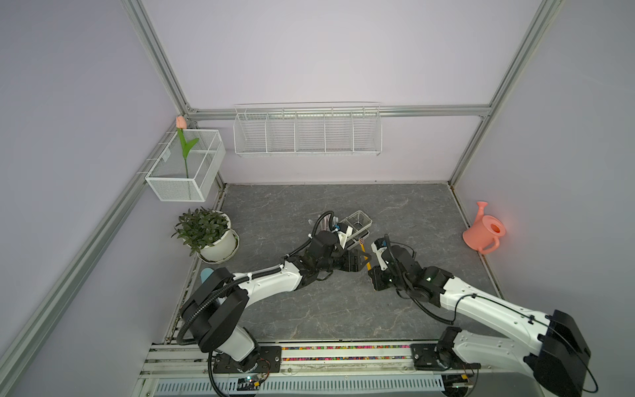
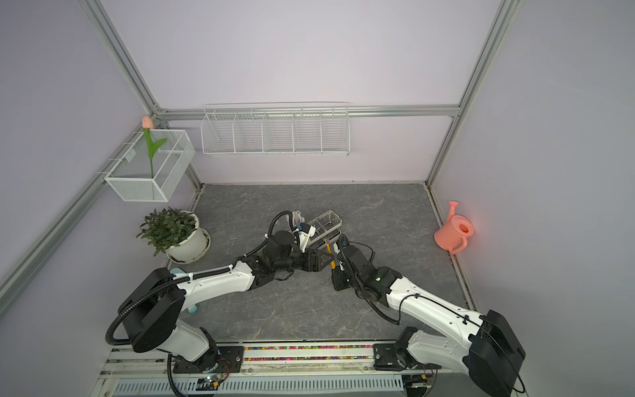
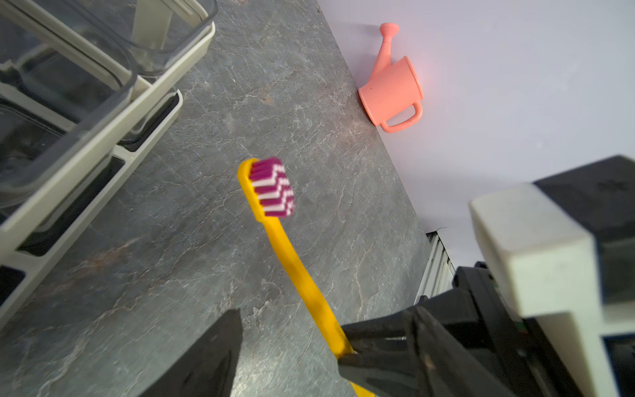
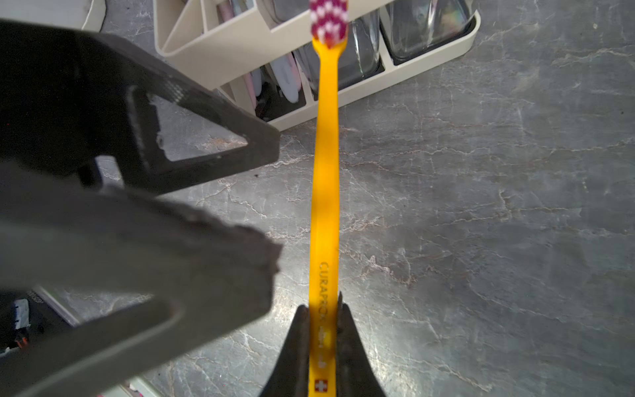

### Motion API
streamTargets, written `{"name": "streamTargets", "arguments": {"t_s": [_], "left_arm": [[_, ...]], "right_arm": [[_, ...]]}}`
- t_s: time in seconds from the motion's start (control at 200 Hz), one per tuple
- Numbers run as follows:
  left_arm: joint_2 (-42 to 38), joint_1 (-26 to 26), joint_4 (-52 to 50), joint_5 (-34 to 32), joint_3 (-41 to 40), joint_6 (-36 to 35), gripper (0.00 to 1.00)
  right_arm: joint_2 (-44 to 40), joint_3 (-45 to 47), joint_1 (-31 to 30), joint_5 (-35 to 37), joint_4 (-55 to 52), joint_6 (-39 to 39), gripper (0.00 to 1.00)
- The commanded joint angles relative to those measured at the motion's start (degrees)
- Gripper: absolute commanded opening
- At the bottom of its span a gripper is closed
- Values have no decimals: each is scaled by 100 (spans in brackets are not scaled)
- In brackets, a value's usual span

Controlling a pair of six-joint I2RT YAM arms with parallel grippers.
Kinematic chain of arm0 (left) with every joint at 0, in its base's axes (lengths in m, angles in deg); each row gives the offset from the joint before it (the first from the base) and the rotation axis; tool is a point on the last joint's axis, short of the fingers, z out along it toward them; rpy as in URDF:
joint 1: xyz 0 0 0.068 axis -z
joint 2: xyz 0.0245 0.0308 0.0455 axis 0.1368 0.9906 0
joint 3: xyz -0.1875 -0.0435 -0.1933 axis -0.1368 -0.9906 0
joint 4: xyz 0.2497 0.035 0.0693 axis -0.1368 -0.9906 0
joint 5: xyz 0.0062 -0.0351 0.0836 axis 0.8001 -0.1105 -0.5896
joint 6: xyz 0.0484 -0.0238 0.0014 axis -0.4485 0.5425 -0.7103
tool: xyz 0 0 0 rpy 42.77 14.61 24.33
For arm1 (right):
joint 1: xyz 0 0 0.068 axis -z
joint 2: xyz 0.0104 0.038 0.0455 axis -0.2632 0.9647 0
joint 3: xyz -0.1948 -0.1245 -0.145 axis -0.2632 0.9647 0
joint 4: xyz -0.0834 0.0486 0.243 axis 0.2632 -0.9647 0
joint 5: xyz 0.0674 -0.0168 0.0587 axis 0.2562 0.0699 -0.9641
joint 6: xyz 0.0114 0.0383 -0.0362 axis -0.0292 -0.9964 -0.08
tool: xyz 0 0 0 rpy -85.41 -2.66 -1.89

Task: Place the toothbrush into the toothbrush holder
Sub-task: Pick up the toothbrush from the center of the board.

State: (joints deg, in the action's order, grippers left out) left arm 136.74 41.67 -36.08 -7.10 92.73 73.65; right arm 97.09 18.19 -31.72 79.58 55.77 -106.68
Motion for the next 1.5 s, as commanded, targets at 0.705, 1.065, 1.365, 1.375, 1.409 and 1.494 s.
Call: {"name": "streamTargets", "arguments": {"t_s": [0.705, 1.065, 1.365, 1.375, 1.409, 1.494], "left_arm": [[1009, 136, 262, 526, 1023, 89, 15], [909, 147, -143, 408, 1239, -130, 0], [638, 150, -651, 167, 1340, -391, 0], [631, 145, -658, 157, 1340, -400, 0], [600, 153, -708, 124, 1348, -419, 0], [501, 153, -854, 44, 1371, -502, 0]], "right_arm": [[-400, 353, 38, 218, 181, 65, 7], [-590, 470, 84, 236, 130, 89, 12], [-1197, 645, 148, 376, 33, 73, 63], [-1210, 646, 150, 365, 25, 83, 64], [-1260, 646, 164, 351, -9, 103, 66], [-1360, 628, 171, 392, -129, 130, 77]]}}
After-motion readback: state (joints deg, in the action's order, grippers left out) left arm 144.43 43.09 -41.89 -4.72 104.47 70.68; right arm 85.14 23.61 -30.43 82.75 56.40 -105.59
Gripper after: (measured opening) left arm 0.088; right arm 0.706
